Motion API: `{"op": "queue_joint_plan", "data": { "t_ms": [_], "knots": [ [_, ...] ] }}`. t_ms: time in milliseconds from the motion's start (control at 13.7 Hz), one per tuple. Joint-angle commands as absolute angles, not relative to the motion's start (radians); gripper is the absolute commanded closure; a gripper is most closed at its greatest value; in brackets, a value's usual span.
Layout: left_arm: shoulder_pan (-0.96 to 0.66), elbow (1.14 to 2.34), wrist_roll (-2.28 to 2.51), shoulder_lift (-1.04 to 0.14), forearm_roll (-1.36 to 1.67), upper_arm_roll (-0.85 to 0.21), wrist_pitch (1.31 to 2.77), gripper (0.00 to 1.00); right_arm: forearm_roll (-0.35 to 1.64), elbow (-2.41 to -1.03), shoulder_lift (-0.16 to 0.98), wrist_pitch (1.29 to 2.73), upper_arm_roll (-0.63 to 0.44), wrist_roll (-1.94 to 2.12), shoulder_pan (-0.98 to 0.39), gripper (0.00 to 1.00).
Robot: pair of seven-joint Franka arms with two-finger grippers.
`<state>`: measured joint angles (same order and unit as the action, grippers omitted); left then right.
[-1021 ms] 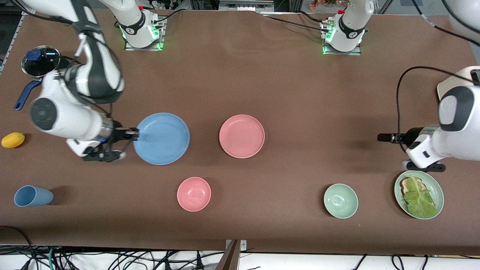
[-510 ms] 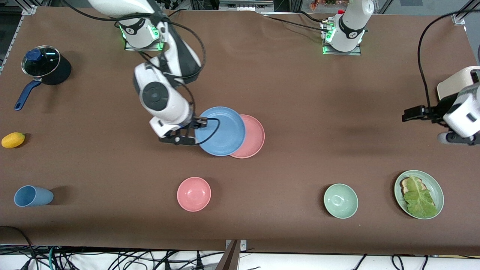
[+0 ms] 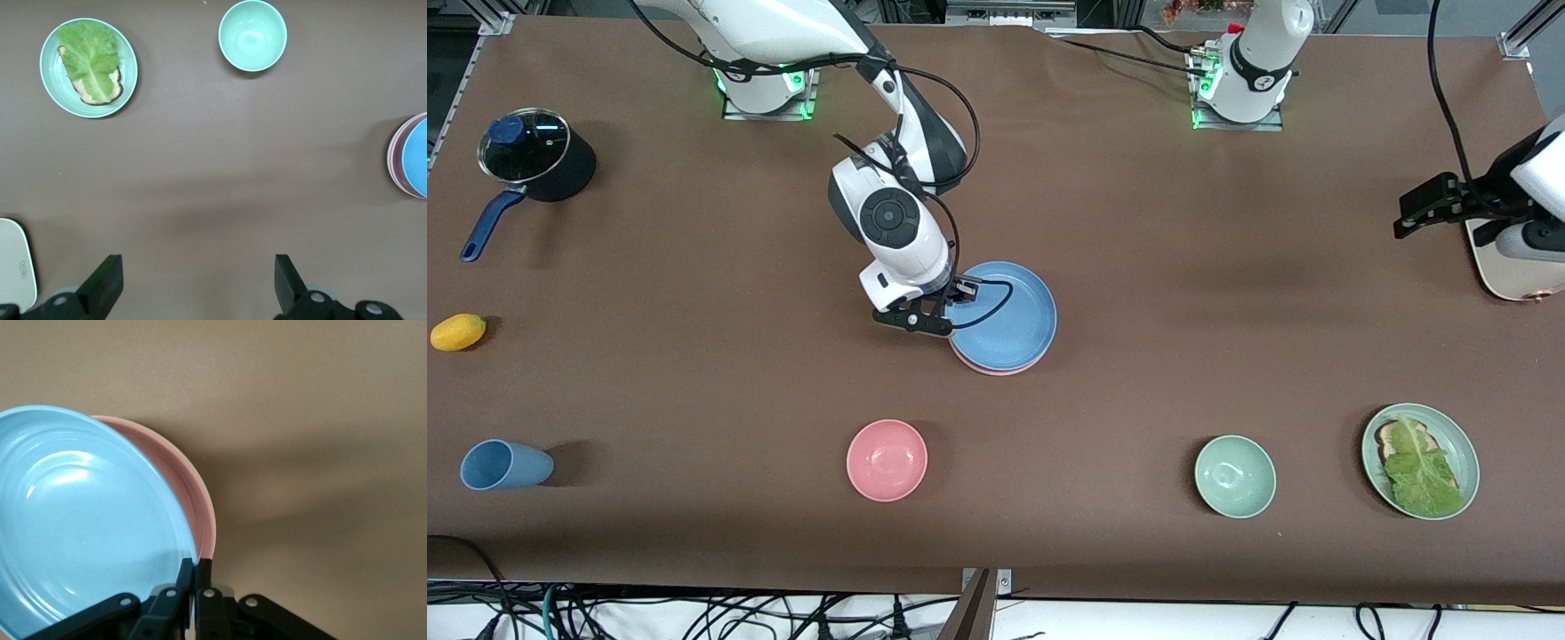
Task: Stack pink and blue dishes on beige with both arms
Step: 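Slide the blue plate onto the pink plate with the right gripper, then open the right gripper and withdraw it from the blue plate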
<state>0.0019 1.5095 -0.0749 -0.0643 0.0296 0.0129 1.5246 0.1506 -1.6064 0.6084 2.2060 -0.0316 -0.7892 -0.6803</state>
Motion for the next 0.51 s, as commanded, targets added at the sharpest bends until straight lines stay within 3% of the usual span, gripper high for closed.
{"op": "queue_joint_plan", "data": {
  "t_ms": [0, 438],
  "knots": [
    [-0.011, 1.581, -0.092, -0.026, 0.034, 0.029, 1.561, 0.0, 0.144, -1.572, 0.632, 2.203, -0.04, -0.801, -0.678, 1.0],
    [-0.011, 1.644, -0.097, 0.017, -0.04, 0.02, 1.572, 0.0, 0.156, -1.572, 0.664, 2.227, -0.04, -0.81, -0.683, 1.0]
  ]
}}
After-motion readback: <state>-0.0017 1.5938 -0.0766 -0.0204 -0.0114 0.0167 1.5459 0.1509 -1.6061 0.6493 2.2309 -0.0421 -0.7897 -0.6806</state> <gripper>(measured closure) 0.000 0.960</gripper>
